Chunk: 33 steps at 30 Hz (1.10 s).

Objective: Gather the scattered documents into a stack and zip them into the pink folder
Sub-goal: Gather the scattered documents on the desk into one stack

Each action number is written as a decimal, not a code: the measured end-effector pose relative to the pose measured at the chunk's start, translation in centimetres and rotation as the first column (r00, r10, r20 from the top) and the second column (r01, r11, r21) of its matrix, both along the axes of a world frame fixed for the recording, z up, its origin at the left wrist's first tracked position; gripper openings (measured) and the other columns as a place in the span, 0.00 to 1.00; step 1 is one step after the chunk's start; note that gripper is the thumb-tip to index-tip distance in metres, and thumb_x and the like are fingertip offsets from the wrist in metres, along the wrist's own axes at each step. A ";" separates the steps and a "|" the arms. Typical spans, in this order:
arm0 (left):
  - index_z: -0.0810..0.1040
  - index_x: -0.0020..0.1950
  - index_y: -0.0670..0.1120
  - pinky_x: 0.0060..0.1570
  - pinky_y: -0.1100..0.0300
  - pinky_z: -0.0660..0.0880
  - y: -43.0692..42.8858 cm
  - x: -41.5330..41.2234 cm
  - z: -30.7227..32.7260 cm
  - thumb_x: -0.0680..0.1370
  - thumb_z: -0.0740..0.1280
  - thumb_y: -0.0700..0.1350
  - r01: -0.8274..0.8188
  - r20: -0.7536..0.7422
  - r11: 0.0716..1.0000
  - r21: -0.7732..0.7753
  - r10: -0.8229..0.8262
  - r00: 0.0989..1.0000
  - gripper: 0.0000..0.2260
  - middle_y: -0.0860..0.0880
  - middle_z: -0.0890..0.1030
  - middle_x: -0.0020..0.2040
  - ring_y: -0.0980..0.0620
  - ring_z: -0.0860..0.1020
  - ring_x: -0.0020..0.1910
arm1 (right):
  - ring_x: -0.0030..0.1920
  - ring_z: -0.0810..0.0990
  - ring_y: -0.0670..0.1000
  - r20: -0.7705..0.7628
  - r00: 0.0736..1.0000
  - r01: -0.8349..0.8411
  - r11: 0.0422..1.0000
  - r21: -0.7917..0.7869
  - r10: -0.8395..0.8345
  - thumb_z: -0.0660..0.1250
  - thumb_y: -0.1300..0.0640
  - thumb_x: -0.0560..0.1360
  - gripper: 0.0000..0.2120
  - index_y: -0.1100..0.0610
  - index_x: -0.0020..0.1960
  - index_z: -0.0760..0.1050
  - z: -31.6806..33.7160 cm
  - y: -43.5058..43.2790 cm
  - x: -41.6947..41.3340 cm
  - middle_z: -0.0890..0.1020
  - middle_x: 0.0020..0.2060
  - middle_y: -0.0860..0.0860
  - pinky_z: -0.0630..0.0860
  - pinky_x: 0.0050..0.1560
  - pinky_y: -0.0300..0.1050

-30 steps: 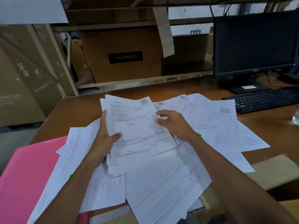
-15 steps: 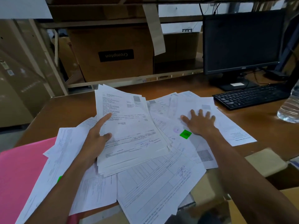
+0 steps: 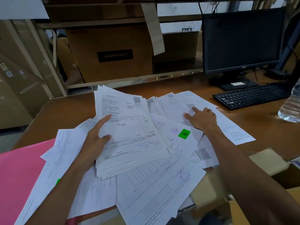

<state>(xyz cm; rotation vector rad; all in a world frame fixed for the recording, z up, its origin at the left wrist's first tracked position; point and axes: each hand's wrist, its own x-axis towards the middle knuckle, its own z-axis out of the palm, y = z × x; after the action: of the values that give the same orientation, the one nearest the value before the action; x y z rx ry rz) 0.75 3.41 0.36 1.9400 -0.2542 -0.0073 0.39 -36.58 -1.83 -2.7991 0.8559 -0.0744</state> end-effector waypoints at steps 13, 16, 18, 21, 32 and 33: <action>0.70 0.72 0.65 0.70 0.44 0.71 0.1 -0.1 0.0 0.82 0.65 0.35 -0.002 -0.014 1.000 -0.004 0.002 1.000 0.28 0.58 0.66 0.77 0.49 0.66 0.75 | 0.73 0.67 0.62 0.065 0.995 -0.078 0.993 0.087 0.073 0.64 0.29 0.73 0.38 0.44 0.77 0.62 1.8 -0.8 0.5 0.71 0.73 0.57 0.62 0.72 0.62; 0.70 0.72 0.66 0.71 0.43 0.70 0.1 0.0 0.1 0.82 0.65 0.35 -0.005 -0.017 1.000 0.006 0.005 1.000 0.28 0.58 0.65 0.78 0.49 0.66 0.75 | 0.75 0.64 0.61 0.056 0.995 -0.090 0.987 0.131 0.083 0.69 0.30 0.70 0.37 0.41 0.75 0.65 2.5 -1.2 1.1 0.69 0.74 0.57 0.60 0.73 0.62; 0.71 0.71 0.66 0.70 0.45 0.70 0.0 0.0 0.1 0.82 0.65 0.35 -0.009 -0.017 1.000 0.005 0.009 1.000 0.28 0.58 0.65 0.78 0.50 0.66 0.75 | 0.74 0.65 0.61 0.105 0.992 -0.087 0.984 0.154 0.071 0.74 0.32 0.67 0.37 0.42 0.72 0.69 2.5 -1.5 1.3 0.70 0.73 0.56 0.61 0.72 0.62; 0.71 0.71 0.66 0.70 0.45 0.71 0.0 0.0 0.1 0.82 0.66 0.35 -0.016 -0.009 1.000 0.010 0.016 1.000 0.28 0.59 0.65 0.77 0.50 0.66 0.74 | 0.70 0.69 0.60 0.274 0.962 -0.083 0.954 0.288 0.001 0.81 0.40 0.65 0.33 0.45 0.67 0.76 1.7 -2.3 1.6 0.75 0.69 0.55 0.66 0.70 0.61; 0.70 0.71 0.66 0.69 0.45 0.72 -0.1 -0.1 0.1 0.82 0.66 0.36 -0.024 -0.001 0.999 0.032 0.024 1.000 0.28 0.58 0.66 0.77 0.50 0.67 0.74 | 0.69 0.72 0.50 0.833 0.549 -0.284 0.953 0.103 0.074 0.72 0.67 0.76 0.25 0.55 0.71 0.74 3.0 -1.1 -0.3 0.73 0.70 0.51 0.69 0.64 0.33; 0.70 0.71 0.65 0.69 0.46 0.72 0.0 -0.1 0.1 0.82 0.66 0.36 -0.023 0.002 0.999 0.029 0.023 1.000 0.28 0.58 0.66 0.77 0.50 0.67 0.74 | 0.68 0.74 0.50 0.862 0.503 -0.287 0.953 0.100 0.061 0.72 0.66 0.76 0.22 0.56 0.69 0.76 3.0 -1.3 -0.3 0.75 0.69 0.52 0.71 0.62 0.31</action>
<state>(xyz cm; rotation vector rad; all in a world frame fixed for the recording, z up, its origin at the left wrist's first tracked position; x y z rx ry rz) 0.68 3.36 0.46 1.9715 -0.2337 0.0053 0.07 -37.90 1.12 -2.1314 0.2703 -1.1454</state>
